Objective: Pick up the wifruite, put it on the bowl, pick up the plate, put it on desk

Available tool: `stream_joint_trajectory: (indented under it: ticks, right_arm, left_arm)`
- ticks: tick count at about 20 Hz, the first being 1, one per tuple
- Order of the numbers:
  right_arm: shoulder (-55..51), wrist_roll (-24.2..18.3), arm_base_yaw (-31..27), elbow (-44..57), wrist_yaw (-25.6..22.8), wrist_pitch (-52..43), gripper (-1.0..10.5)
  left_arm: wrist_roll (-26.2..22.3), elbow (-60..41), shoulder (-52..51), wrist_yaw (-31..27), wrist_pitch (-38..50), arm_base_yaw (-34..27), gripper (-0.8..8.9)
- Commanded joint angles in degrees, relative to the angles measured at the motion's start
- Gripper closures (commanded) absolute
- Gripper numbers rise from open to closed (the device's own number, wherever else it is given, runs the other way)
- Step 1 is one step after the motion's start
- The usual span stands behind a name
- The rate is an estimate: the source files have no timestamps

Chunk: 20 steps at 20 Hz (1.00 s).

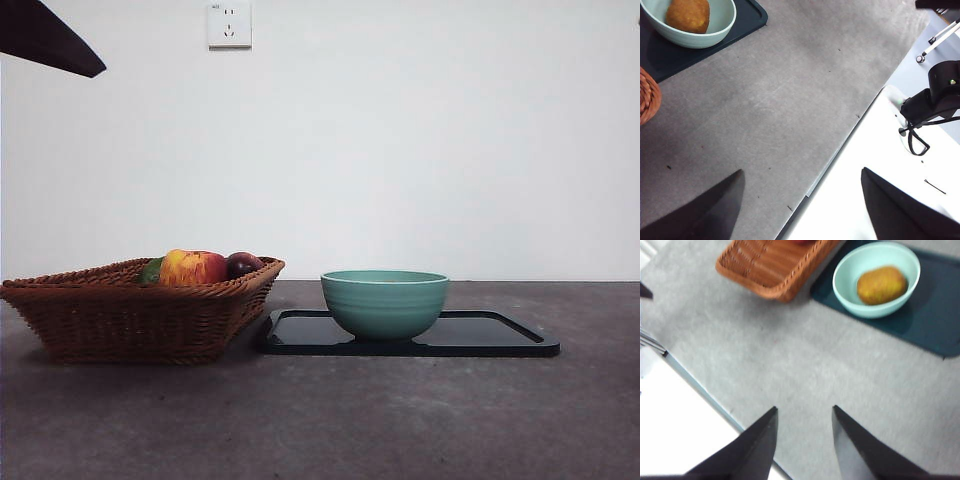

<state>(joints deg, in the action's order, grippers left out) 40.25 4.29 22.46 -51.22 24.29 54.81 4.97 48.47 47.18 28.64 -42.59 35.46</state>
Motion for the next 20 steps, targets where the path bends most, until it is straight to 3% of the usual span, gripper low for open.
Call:
stream_joint_trajectory:
  ticks: [1,14,20]
  right_arm:
    - [-0.92,-0.42,0.33,1.4,0.35,-0.15,7.7]
    - [-1.42,-0.44,0.33,2.16,0.35,-0.33,7.7]
    - [-1.42,-0.44,0.33,2.16,0.35,-0.33,7.7]
  left_arm:
    - [-1.11,0.48,0.31,0.13,0.59,0.22,4.39]
    - [-1.09,0.48,0.31,0.15,0.72,0.24,4.4]
    - [-0.98,1.46,3.65,-2.21,10.32,0.24,4.42]
